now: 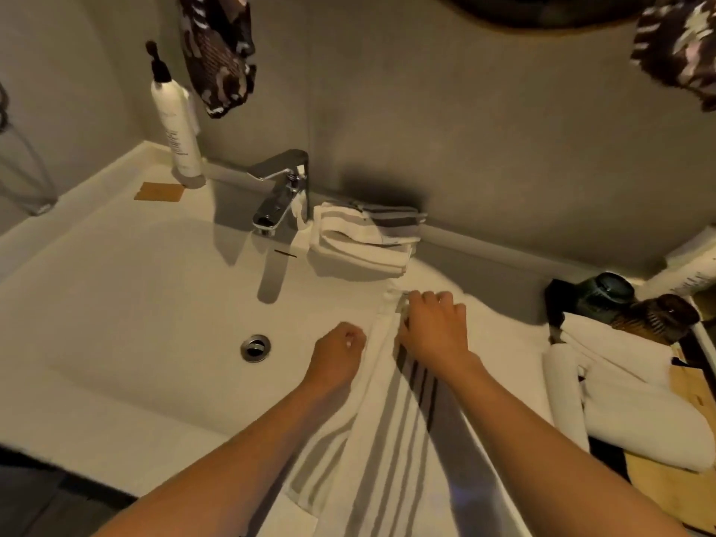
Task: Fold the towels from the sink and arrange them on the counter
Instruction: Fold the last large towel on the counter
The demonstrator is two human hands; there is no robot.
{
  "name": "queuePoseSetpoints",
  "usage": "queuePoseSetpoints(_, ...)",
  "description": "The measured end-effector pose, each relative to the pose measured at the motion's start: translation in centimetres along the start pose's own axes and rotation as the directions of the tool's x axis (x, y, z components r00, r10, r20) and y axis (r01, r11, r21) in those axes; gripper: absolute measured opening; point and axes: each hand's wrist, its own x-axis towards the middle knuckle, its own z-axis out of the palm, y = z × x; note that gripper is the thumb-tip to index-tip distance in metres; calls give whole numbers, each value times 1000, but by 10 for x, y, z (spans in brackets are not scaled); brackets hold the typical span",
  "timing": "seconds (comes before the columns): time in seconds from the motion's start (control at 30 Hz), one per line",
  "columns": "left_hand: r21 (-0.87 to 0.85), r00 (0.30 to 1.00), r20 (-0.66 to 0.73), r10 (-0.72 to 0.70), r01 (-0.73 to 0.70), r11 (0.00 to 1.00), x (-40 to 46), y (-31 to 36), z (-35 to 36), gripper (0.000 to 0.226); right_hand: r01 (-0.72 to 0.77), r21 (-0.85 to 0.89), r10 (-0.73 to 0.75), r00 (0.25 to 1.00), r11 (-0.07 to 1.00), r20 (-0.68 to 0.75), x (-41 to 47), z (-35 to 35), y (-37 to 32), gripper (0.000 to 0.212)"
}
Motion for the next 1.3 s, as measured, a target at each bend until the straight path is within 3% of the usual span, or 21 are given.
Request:
queuePoseSetpoints(0.1, -103, 999, 42, -16, 20, 995, 43, 12, 18, 22, -9, -66, 18, 989, 998, 147, 16, -1, 0, 26)
queuePoseSetpoints(0.17, -151, 995, 81, -50, 62, 987, 63, 14, 24, 21, -8, 90, -10, 981, 996, 193, 23, -3, 2, 7)
queuePoseSetpoints(0.27, -95, 989, 126, -79, 91, 991, 90, 13, 26, 19, 77, 359, -164, 962, 930, 218, 40, -15, 7, 11)
queuePoseSetpoints(0.37, -96, 969, 224, -105, 129, 987, 106, 12, 27, 23, 123, 384, -180, 977, 915, 116, 63, -21, 8, 11)
queuePoseSetpoints(0.5, -140, 953, 255, -165, 205, 969, 106, 6, 23, 34, -17, 178, 15, 1000, 984, 13, 68, 5, 3, 15)
queuePoseSetpoints(0.57, -18, 967, 153, -205, 210, 977, 85, -5, 4, 29, -57, 179, 85, 984, 982, -154, 38, 8, -7, 23)
queuePoseSetpoints(0.63, 328, 976, 145, -160, 105, 939, 50, -22, -27, 26, 115, 202, -48, 950, 973, -307, -13, 4, -31, 14)
queuePoseSetpoints(0.7, 631, 920, 346, -181, -86, 771, 19, -37, -49, 29, 356, 241, -308, 927, 903, -216, -64, 3, -58, 13)
queuePoseSetpoints(0.77, 719, 780, 538, -319, -227, 656, -10, -46, -53, 23, 457, 283, -492, 868, 843, 64, -103, 6, -83, 18)
queuePoseSetpoints(0.8, 728, 733, 573, -365, -251, 638, -19, -46, -51, 20, 439, 287, -504, 837, 851, 214, -111, 7, -90, 18)
queuePoseSetpoints(0.87, 683, 741, 575, -345, -203, 702, -33, -50, -49, 10, 364, 287, -461, 750, 886, 474, -111, 3, -93, 16)
queuePoseSetpoints(0.93, 560, 777, 549, -306, -70, 826, -40, -51, -56, 24, 358, 289, -459, 649, 888, 606, -101, -3, -88, 21)
queuePoseSetpoints(1.0, 575, 789, 497, -360, 12, 818, -48, -54, -66, 60, 423, 282, -502, 617, 861, 606, -98, -4, -84, 27)
queuePoseSetpoints(1.07, 754, 804, 402, -439, -19, 656, -59, -53, -70, 80, 490, 261, -545, 630, 832, 553, -100, -2, -80, 25)
queuePoseSetpoints(1.1, 785, 802, 379, -462, -14, 619, -61, -51, -69, 73, 511, 260, -564, 641, 820, 520, -101, -2, -77, 20)
queuePoseSetpoints(1.17, 690, 786, 430, -445, 31, 723, -67, -38, -66, 42, 505, 331, -604, 665, 797, 439, -106, -2, -67, 13)
queuePoseSetpoints(1.3, 410, 836, 464, -294, 92, 907, -94, -13, -74, 18, 354, 555, -577, 761, 753, 298, -116, -12, -51, 10)
